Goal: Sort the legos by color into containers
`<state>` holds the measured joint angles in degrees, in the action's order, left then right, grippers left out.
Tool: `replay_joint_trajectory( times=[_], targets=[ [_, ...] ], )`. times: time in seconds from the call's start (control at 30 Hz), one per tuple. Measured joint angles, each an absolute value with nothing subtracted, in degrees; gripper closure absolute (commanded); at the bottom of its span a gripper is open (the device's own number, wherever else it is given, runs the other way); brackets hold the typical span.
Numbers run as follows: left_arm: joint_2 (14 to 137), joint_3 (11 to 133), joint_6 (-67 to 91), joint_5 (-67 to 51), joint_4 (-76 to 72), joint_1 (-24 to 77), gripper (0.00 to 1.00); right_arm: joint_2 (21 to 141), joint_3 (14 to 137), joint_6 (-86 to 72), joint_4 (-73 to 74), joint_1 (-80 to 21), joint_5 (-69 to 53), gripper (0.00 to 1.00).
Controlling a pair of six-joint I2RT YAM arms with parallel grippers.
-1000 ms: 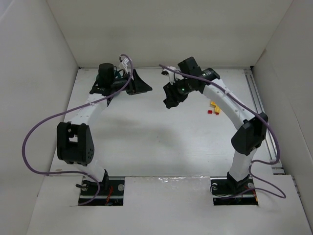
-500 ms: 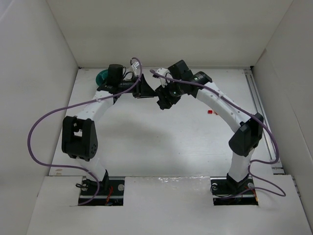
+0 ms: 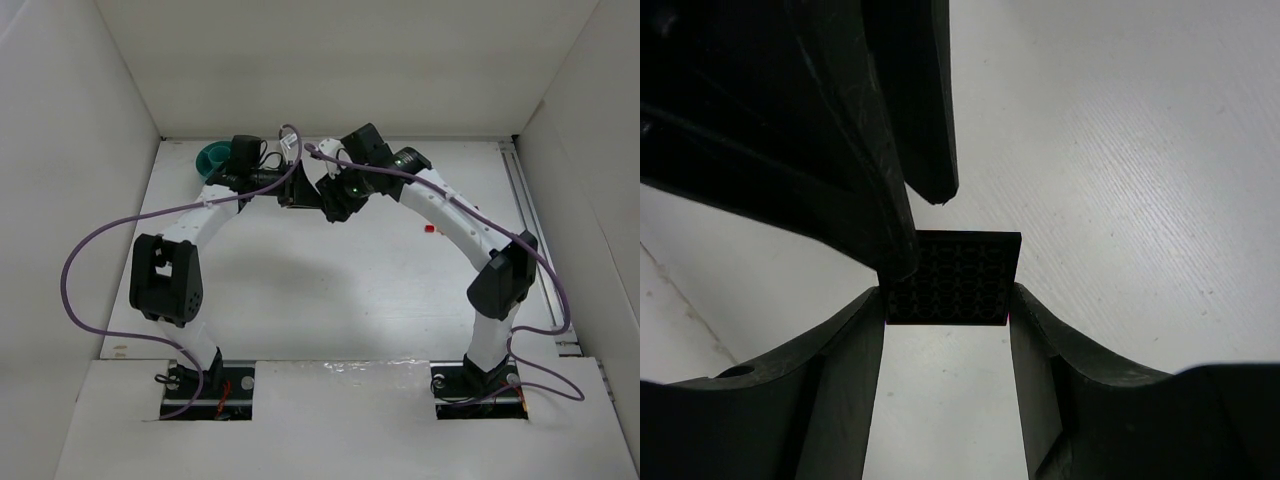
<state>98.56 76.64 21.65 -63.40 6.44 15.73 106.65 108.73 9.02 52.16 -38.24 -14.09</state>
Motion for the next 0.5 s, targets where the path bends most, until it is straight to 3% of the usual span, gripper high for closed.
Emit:
replay_joint_trajectory(
  times=[0.17,0.37,0.43,0.5],
  targets=[
    [98.6,76.6,20.9,-63.9,7.5,15.7,0.79,106.7,108.7,9.1,52.1,-38.7,-13.2,0.77],
    [98.6,76.6,20.2,-64.0,8.0,15.8,0.84,107.2,108.7,9.2,51.8,-39.5,-11.7,0.76],
    [98.6,76.7,20.1,-63.9,8.1,15.8,0.88,107.2,108.7,9.2,51.7,-39.9,-10.9,0.66],
    [98.6,76.7,20.1,-63.7,8.1,15.8,0.91,107.2,108.7,9.1,51.6,-40.1,-10.2,0.45]
  ],
)
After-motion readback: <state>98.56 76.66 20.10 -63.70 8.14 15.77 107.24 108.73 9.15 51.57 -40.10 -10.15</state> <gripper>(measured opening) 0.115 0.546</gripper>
